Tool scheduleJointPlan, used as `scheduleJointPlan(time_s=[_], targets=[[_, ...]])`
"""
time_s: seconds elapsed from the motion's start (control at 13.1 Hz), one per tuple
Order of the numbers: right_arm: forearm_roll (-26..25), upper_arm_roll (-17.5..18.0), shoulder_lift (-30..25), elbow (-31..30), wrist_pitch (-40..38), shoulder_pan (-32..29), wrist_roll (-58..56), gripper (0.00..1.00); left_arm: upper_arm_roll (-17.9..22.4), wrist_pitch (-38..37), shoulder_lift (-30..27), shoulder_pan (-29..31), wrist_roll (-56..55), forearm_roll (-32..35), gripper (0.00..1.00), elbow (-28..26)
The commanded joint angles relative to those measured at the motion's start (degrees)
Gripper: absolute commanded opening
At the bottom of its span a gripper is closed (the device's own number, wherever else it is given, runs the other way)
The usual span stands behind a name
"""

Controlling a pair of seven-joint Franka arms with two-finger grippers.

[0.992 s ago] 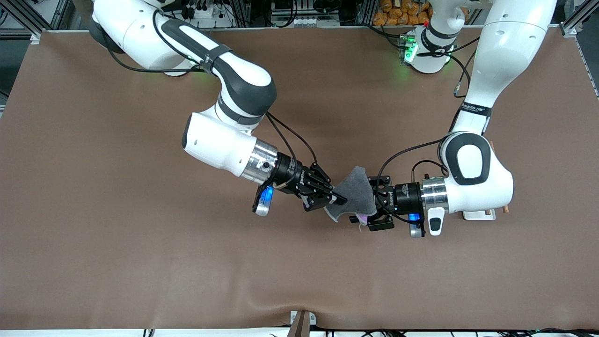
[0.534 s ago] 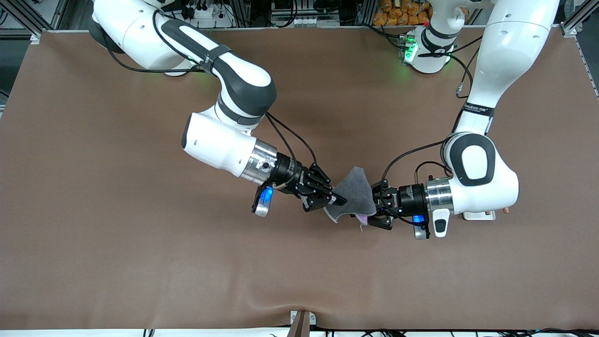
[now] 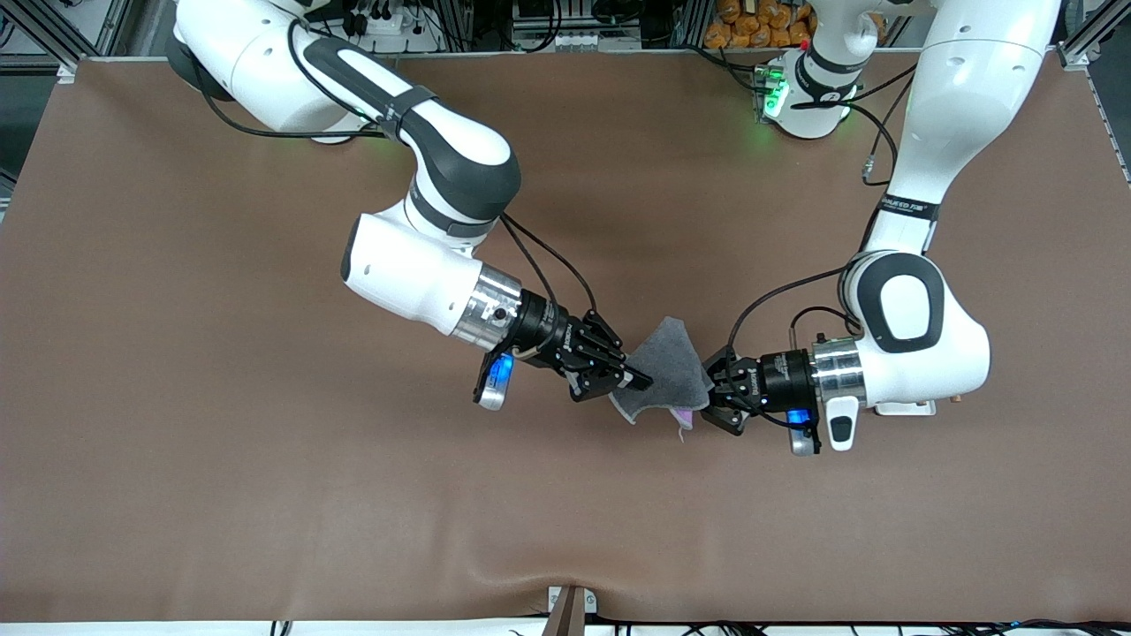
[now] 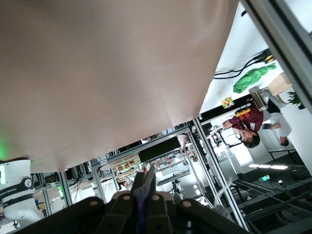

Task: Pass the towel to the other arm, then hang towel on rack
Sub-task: 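Grasp the towel with the left gripper and open the right gripper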

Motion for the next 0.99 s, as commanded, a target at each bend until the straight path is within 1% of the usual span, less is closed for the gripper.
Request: scheduleJointPlan(time_s=[0.0,0.08,0.23,0.31,0.46,0.53,0.61,0.69,0.76,0.84,0.92], targets=[[0.66,0.11,-0.28,0.11,0.03,-0.46,0.01,0.68,0.00,-1.11,-1.64,3.04,-0.49,7.29,0.00,0.16],[0.57,0.02,-0.37,-0.76,0.03,-0.55,0.01,1.00,-0.09,-3.73,-1.73,4.45,-0.23,9.15,0.00,0.24],[0.57,0.02,-0.46,-1.64,-0.32,-1.25,-0.08,1.00,0.08,-7.00,-1.64,6.04,1.70,9.78,0.00,1.38],[0.57,0.02,-0.46,-2.17,-0.41,-1.77,-0.25,1.00,0.17,-8.14,-1.82,6.13,2.32,12.31,0.00,1.47],[0.22,0.02,-0.46,-2.44,-0.50,-2.92,-0.43,1.00,0.08,-9.82,-3.74,6.83,5.73,23.17,0.00,1.47],[-2.13,-0.24,-0.55,-2.53,-0.50,-3.36,-1.65,1.00,0.08,-11.39,-4.45,6.92,8.19,28.10,0.00,1.47],[-5.64,-0.33,-0.55,-2.44,-0.50,-4.06,-2.79,1.00,0.17,-13.06,-4.89,7.18,9.26,31.81,0.00,1.47],[-9.67,-0.33,-0.55,-2.44,-0.50,-4.24,-2.80,1.00,-0.09,-14.12,-5.59,8.67,11.27,35.58,0.00,1.47],[-14.07,-0.77,-0.64,-2.61,-0.50,-4.76,-2.80,1.00,-0.27,-16.04,-5.86,9.64,14.25,37.97,0.00,1.47],[-19.68,-1.55,-0.64,-2.70,-1.46,-5.64,-3.24,1.00,-0.27,-18.59,-6.30,11.04,17.67,39.04,0.00,1.30],[-26.52,-1.56,-0.64,-2.53,-4.25,-6.52,-4.11,1.00,0.17,-21.05,-6.04,11.92,21.01,39.83,0.00,0.95]])
